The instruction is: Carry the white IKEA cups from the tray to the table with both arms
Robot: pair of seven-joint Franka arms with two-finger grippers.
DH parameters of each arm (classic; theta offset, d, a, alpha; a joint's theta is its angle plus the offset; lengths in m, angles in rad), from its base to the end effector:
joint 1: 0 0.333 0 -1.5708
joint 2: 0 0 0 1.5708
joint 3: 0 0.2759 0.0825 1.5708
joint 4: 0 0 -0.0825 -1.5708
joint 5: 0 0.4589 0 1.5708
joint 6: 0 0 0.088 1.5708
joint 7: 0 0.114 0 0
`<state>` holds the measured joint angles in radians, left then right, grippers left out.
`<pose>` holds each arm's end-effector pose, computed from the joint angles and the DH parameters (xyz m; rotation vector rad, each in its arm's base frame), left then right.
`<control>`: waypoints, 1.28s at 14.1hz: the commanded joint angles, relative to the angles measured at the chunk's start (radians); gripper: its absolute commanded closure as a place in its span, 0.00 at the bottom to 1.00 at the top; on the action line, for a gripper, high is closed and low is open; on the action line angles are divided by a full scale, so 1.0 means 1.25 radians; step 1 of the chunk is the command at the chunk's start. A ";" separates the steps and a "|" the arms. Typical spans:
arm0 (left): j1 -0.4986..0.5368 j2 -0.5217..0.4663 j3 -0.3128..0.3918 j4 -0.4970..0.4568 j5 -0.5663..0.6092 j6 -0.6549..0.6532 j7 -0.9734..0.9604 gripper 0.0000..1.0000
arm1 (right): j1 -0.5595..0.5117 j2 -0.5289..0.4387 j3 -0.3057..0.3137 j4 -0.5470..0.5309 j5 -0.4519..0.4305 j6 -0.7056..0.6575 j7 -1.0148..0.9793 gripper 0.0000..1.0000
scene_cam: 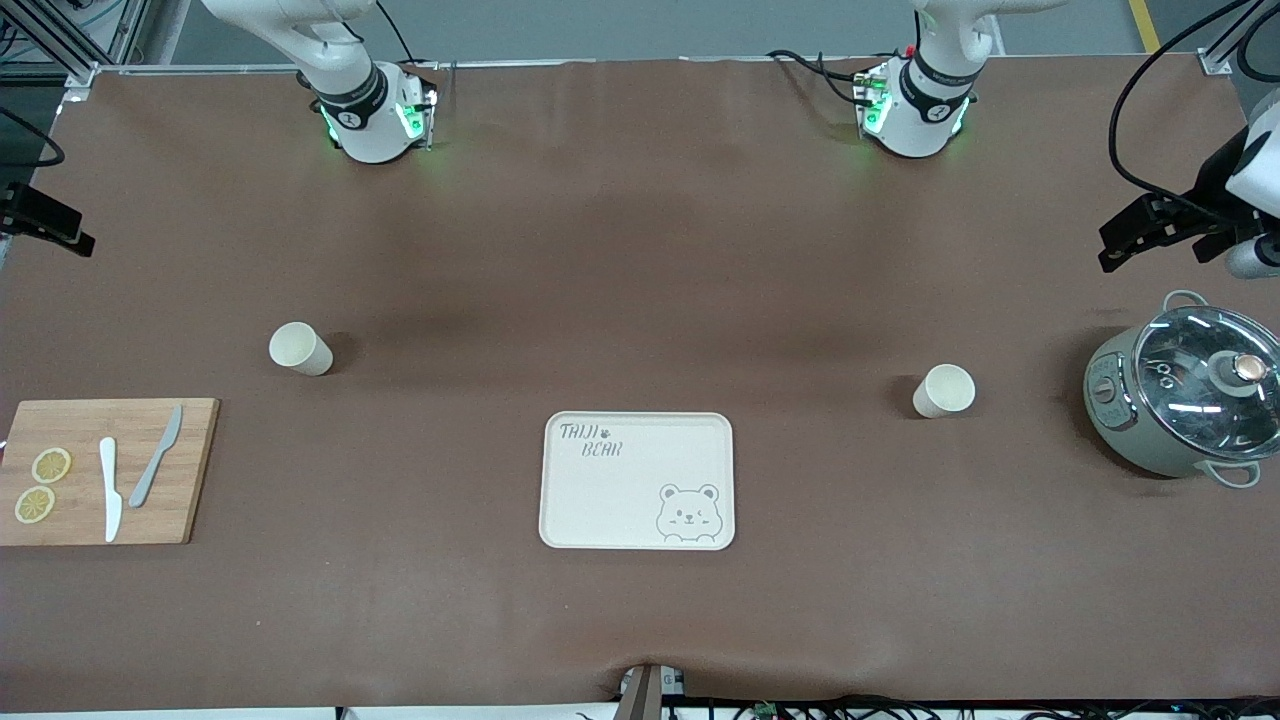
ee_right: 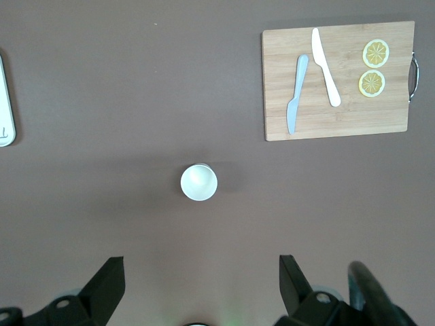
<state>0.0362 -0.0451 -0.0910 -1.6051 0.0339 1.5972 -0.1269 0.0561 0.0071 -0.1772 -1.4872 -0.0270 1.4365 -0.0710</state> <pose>0.6194 -0.0312 0.5891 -3.1045 -0.1116 -0.0626 0.6121 -0.0775 0.6069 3.1167 -0.0826 -0.0937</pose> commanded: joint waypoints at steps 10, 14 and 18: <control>0.003 -0.015 0.002 -0.013 -0.021 -0.003 0.038 0.00 | -0.028 -0.031 0.043 -0.012 0.023 -0.013 0.005 0.00; 0.003 -0.009 0.003 0.002 -0.015 -0.008 0.028 0.00 | -0.074 -0.041 0.102 -0.025 0.020 -0.009 0.005 0.00; -0.001 0.004 0.003 0.019 -0.015 -0.028 0.021 0.00 | -0.080 -0.036 0.101 -0.023 0.020 -0.010 0.005 0.00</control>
<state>0.0364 -0.0466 -0.0892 -1.6015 0.0197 1.5835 -0.0989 -0.0187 -0.0180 -0.0712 -1.4941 -0.0158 1.4236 -0.0708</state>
